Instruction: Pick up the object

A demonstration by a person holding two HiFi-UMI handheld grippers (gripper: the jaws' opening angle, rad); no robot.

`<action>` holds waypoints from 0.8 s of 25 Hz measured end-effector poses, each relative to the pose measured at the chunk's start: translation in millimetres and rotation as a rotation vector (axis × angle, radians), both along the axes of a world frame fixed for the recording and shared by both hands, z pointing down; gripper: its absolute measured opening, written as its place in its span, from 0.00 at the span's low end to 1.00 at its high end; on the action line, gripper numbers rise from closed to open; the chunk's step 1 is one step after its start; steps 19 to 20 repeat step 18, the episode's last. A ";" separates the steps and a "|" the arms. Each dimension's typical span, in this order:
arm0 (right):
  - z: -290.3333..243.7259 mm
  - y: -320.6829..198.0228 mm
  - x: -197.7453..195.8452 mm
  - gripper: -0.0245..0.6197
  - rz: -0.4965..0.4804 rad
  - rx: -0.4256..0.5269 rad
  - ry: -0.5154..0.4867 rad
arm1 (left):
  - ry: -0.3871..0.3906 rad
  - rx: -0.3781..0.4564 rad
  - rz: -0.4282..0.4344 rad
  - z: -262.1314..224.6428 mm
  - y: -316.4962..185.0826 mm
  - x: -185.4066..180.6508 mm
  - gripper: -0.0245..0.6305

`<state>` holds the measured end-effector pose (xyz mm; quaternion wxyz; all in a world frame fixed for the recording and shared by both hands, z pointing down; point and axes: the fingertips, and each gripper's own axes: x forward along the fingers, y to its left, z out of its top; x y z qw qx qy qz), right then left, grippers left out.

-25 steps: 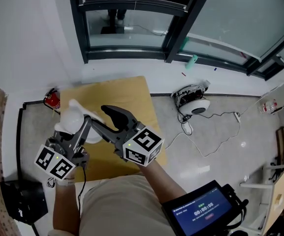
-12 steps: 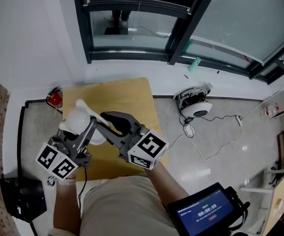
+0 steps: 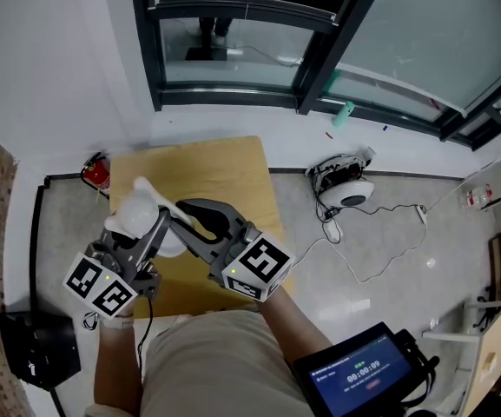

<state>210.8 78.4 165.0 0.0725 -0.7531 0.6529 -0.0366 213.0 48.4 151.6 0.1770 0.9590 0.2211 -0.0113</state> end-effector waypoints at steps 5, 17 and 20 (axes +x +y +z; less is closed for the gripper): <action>4.0 -0.7 -2.5 0.21 -0.006 -0.007 -0.010 | -0.017 -0.002 -0.008 4.2 -0.7 -2.3 0.33; 8.7 -2.8 -1.1 0.21 -0.009 -0.031 -0.003 | -0.045 -0.001 -0.024 9.9 -2.5 0.1 0.33; 9.7 -2.6 -2.3 0.21 -0.010 -0.034 -0.002 | -0.047 -0.002 -0.025 11.0 -2.2 -0.9 0.33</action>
